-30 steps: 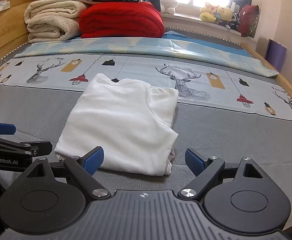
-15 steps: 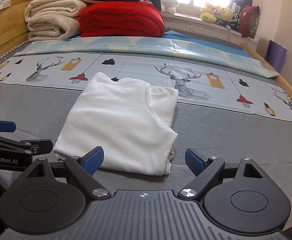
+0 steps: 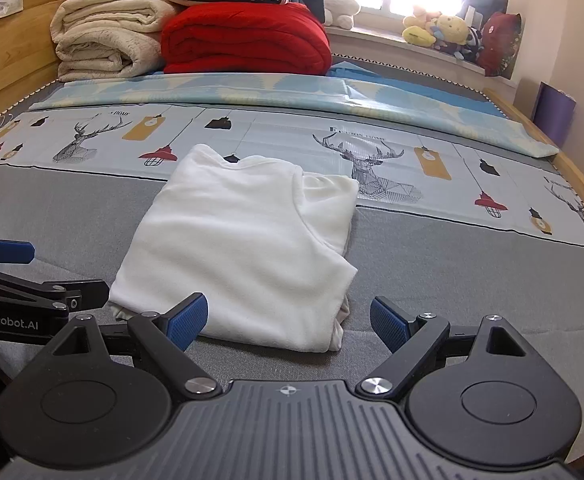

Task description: Fold small clothes

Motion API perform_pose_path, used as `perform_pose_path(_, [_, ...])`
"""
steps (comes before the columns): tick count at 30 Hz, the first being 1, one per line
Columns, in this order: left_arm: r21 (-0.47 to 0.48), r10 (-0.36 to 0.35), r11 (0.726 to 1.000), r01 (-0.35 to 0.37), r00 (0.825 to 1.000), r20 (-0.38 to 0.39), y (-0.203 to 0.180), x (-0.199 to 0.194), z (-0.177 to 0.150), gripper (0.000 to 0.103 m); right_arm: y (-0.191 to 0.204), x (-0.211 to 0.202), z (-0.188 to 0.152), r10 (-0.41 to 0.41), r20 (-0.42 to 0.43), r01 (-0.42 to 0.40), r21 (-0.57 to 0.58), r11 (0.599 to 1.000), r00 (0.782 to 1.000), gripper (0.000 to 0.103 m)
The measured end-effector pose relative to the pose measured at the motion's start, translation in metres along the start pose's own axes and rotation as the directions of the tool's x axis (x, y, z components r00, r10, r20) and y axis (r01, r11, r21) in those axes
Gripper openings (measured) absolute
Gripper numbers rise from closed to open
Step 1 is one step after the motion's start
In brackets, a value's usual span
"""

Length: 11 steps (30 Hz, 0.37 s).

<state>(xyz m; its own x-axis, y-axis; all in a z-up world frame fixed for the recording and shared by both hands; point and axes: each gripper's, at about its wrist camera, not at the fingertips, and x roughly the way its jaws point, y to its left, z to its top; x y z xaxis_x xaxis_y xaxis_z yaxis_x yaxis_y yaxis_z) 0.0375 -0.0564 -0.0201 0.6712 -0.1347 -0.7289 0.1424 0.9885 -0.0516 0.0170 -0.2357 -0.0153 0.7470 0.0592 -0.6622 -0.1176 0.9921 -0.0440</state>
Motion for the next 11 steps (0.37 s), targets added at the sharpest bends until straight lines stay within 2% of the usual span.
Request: perform_pose_path(11, [0.028, -0.016, 1.0, 0.015, 1.0, 0.02, -0.0035, 0.0008, -0.0008, 0.103, -0.0051, 0.0029, 0.0011, 0.004, 0.007, -0.004, -0.02, 1.0, 1.0, 0.089])
